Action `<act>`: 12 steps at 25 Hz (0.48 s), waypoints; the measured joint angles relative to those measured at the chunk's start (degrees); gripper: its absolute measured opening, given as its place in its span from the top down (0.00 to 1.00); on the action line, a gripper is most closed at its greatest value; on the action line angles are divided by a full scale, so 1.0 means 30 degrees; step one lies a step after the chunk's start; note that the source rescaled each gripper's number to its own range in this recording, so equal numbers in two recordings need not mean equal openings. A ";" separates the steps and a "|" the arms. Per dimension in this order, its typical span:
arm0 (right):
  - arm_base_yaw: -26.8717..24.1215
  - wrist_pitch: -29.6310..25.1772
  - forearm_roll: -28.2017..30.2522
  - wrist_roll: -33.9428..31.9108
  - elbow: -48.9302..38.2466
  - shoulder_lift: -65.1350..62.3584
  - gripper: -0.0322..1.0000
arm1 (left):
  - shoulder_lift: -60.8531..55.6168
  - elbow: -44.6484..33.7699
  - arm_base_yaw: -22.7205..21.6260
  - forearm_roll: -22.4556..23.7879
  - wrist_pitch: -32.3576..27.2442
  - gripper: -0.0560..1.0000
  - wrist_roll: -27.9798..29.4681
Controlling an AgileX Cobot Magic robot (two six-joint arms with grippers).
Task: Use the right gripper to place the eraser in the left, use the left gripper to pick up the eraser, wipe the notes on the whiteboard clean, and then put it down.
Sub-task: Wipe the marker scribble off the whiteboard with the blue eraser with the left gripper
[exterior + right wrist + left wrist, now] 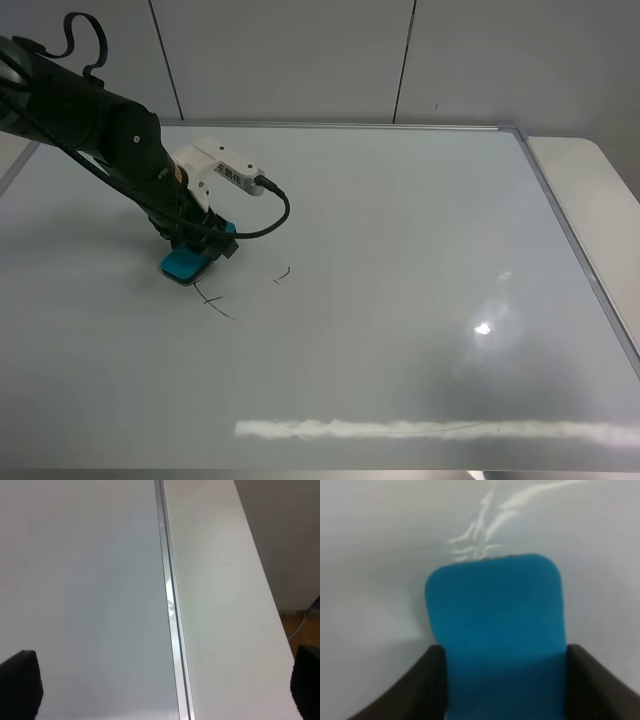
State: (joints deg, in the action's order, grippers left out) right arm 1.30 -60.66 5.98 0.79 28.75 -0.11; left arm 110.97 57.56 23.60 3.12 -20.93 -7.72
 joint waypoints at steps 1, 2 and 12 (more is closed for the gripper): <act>0.0000 0.0000 0.0000 0.0000 0.0000 0.0000 0.00 | 0.0000 0.0000 0.0120 -0.0017 0.0000 0.92 -0.0045; 0.0000 0.0000 0.0000 0.0000 0.0000 0.0000 0.00 | 0.0000 0.0000 0.0319 -0.0042 0.0000 0.92 -0.0130; 0.0000 0.0000 0.0000 0.0000 0.0000 0.0000 0.00 | 0.0100 0.0000 0.5446 -0.2148 0.0351 0.92 -0.0576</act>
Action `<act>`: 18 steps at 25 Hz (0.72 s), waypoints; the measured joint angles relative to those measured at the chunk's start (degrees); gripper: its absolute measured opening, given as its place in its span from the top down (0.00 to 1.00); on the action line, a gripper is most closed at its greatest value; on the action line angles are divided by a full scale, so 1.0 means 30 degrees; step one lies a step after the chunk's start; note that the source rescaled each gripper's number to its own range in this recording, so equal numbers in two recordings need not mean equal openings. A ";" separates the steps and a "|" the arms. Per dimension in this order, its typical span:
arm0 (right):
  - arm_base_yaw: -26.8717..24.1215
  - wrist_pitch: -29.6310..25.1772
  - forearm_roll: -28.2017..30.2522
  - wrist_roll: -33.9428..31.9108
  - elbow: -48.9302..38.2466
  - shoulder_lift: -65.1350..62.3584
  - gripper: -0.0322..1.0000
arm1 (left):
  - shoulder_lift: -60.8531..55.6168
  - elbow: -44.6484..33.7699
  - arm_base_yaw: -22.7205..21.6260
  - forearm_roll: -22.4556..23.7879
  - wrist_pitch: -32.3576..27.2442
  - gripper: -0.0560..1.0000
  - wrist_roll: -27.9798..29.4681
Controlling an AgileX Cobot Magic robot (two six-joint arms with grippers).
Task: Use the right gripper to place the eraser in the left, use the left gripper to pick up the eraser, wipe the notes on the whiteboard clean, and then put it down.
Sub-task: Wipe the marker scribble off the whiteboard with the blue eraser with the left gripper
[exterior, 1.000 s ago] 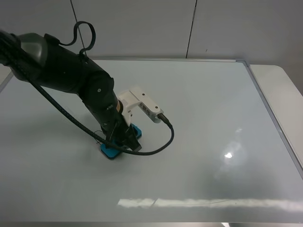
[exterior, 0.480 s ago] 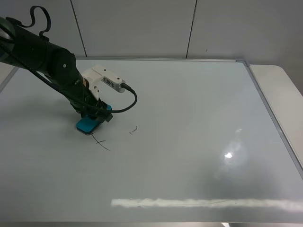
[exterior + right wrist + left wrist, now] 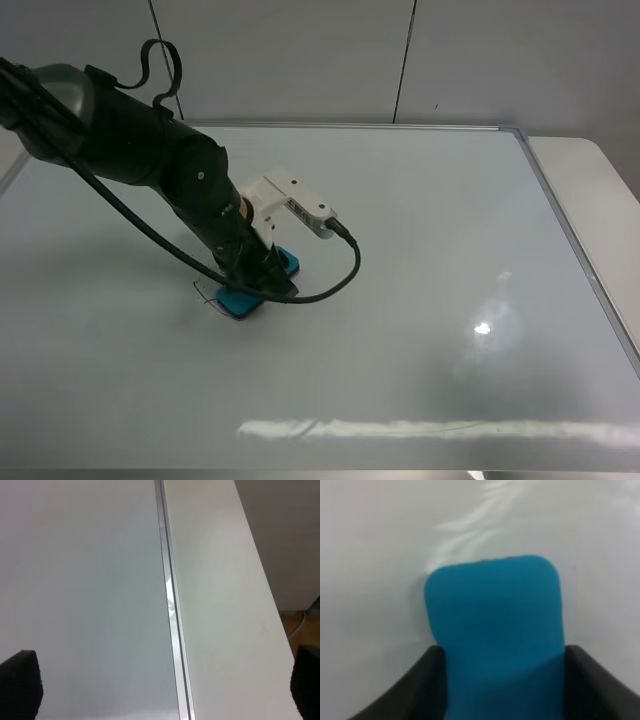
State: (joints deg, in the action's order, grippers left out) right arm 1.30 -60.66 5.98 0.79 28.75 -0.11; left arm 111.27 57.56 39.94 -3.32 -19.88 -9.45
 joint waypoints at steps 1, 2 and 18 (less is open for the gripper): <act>0.0000 0.0000 0.0000 0.0000 0.0000 0.0000 0.00 | 0.0024 -0.0018 0.0542 -0.0267 0.0117 0.92 0.0000; 0.0000 0.0000 0.0000 0.0000 0.0000 0.0000 0.00 | 0.0098 -0.0018 0.1024 -0.0494 0.0190 0.92 -0.0021; 0.0000 0.0000 0.0000 -0.0014 0.0000 0.0000 0.00 | 0.0887 0.1343 -0.1235 -0.0447 0.0001 0.92 -0.0021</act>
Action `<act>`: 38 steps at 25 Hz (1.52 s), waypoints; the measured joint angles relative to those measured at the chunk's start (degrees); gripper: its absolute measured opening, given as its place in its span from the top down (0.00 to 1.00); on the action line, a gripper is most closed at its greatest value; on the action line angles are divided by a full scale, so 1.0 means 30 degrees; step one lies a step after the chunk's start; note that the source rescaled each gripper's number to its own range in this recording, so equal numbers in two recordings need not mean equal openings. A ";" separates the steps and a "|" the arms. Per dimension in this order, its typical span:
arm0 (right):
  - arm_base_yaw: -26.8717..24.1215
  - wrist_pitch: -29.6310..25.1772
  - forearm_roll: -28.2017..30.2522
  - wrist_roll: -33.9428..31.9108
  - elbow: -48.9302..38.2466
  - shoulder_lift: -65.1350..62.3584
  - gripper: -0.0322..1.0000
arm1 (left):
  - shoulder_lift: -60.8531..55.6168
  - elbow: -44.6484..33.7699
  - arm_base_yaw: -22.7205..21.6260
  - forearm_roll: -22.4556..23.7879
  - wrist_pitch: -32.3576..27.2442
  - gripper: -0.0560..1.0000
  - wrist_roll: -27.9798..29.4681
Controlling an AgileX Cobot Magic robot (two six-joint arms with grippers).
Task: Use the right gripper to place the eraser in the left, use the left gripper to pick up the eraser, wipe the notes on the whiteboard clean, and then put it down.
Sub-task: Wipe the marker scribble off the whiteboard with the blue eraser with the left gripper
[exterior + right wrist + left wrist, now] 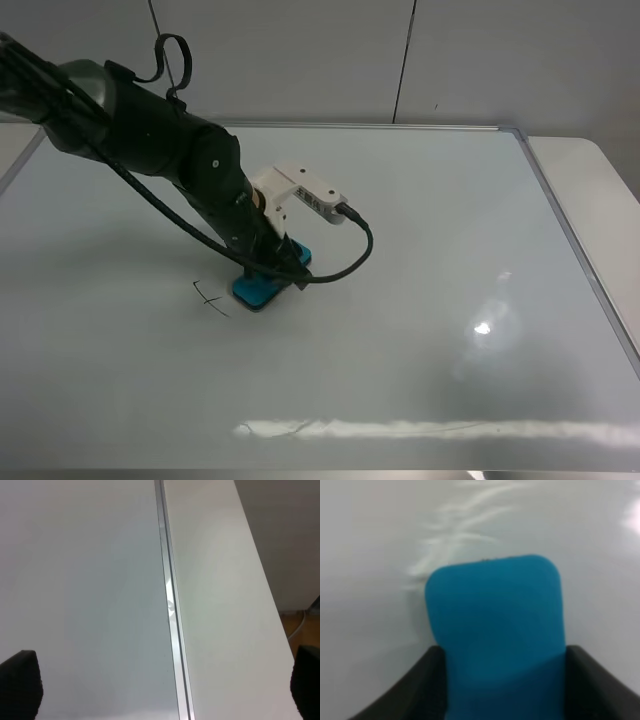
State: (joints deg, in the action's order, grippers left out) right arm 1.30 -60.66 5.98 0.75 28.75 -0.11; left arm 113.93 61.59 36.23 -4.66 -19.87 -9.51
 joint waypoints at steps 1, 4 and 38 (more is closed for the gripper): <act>0.0000 0.0000 0.0000 0.0000 0.0000 0.0000 0.00 | 0.0000 0.0000 -0.0476 0.0217 0.0104 0.92 0.0000; 0.0000 0.0000 0.0000 0.0000 0.0000 0.0000 0.00 | 0.0000 0.0000 -0.1404 0.0347 0.0260 0.92 0.0000; 0.0000 0.0000 0.0000 0.0000 0.0000 0.0000 0.00 | -0.4061 -0.6251 0.1618 0.4078 0.1320 0.92 1.0160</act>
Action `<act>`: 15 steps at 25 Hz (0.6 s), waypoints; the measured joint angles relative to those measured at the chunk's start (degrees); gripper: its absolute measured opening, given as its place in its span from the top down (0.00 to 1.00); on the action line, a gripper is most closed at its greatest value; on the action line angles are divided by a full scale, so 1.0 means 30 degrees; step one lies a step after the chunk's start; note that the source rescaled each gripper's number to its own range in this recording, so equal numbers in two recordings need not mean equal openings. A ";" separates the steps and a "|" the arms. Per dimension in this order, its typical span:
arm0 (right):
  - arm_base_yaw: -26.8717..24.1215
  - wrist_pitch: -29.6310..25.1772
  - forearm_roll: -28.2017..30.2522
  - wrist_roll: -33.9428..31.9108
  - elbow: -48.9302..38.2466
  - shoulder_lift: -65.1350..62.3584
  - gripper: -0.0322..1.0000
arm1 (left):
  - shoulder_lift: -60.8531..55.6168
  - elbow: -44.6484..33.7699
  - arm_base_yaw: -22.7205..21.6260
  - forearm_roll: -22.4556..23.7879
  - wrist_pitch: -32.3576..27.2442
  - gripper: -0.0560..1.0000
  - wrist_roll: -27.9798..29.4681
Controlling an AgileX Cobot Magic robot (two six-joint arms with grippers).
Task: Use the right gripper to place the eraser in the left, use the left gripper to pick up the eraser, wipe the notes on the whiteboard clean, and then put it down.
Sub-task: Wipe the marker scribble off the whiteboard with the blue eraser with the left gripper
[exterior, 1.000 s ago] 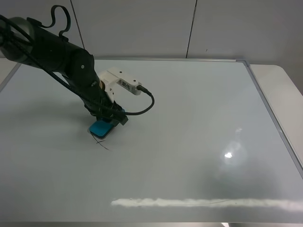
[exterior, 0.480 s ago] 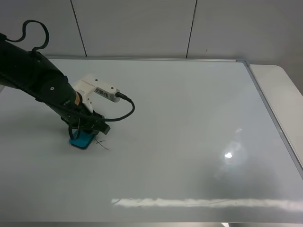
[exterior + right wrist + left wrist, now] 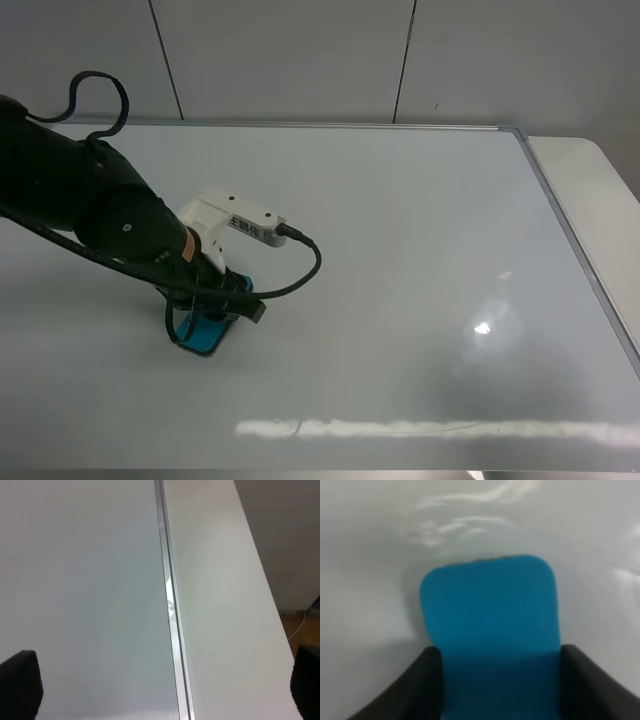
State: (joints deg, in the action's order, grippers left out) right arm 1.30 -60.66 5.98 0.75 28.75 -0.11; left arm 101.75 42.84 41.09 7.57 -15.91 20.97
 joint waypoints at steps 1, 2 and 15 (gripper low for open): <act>0.0000 0.0000 0.0000 0.0000 0.0000 0.0000 0.00 | 0.0000 0.0000 0.0440 -0.0390 0.0066 0.92 0.0000; 0.0000 0.0000 0.0000 0.0000 0.0000 0.0000 0.00 | 0.0000 0.0000 0.0940 -0.0655 0.0132 0.92 0.0000; 0.0000 0.0000 0.0000 0.0000 0.0000 0.0000 0.00 | 0.0000 0.0000 -0.2163 0.2699 0.0136 0.92 0.0066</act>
State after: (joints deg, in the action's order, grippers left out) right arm 1.30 -60.66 5.98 0.75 28.75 -0.11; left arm 101.75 42.84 34.60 15.67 -15.51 21.17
